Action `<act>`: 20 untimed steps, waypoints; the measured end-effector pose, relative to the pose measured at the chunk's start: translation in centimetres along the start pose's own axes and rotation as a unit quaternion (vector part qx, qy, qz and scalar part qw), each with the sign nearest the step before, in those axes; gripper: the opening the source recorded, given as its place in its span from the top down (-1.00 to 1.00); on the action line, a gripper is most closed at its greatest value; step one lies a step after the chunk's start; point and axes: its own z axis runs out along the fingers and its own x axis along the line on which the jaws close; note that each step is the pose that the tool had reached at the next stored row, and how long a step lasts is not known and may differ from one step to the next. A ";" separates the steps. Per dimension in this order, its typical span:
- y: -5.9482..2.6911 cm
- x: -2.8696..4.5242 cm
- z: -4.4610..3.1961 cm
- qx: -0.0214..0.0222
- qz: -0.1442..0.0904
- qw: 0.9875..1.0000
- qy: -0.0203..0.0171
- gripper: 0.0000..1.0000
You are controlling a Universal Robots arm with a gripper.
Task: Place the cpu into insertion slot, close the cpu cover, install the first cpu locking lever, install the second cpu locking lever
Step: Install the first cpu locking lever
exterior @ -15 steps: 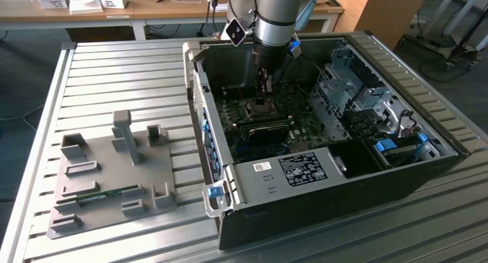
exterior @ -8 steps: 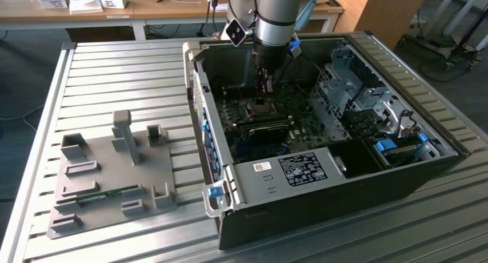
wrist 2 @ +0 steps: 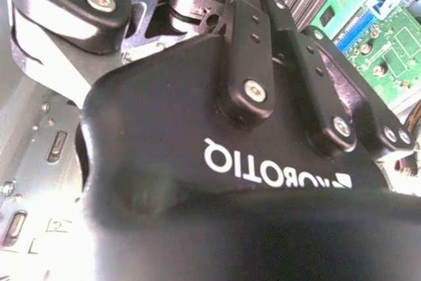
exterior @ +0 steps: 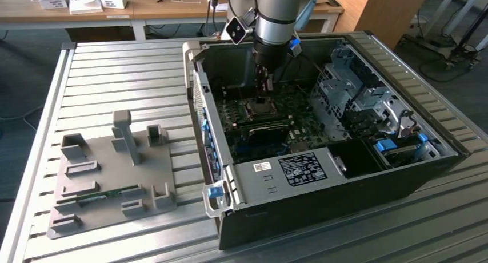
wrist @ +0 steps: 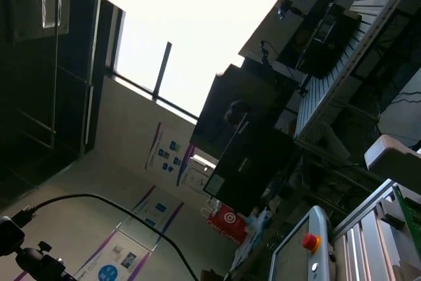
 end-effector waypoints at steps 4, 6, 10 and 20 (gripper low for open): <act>0.00 0.01 -0.02 0.000 -0.016 1.000 0.000 0.79; 0.00 0.00 -0.01 0.001 -0.032 0.999 0.001 0.79; 0.00 0.00 -0.01 0.001 -0.037 0.999 0.001 0.79; 0.00 0.00 -0.01 0.001 -0.037 0.999 0.001 0.79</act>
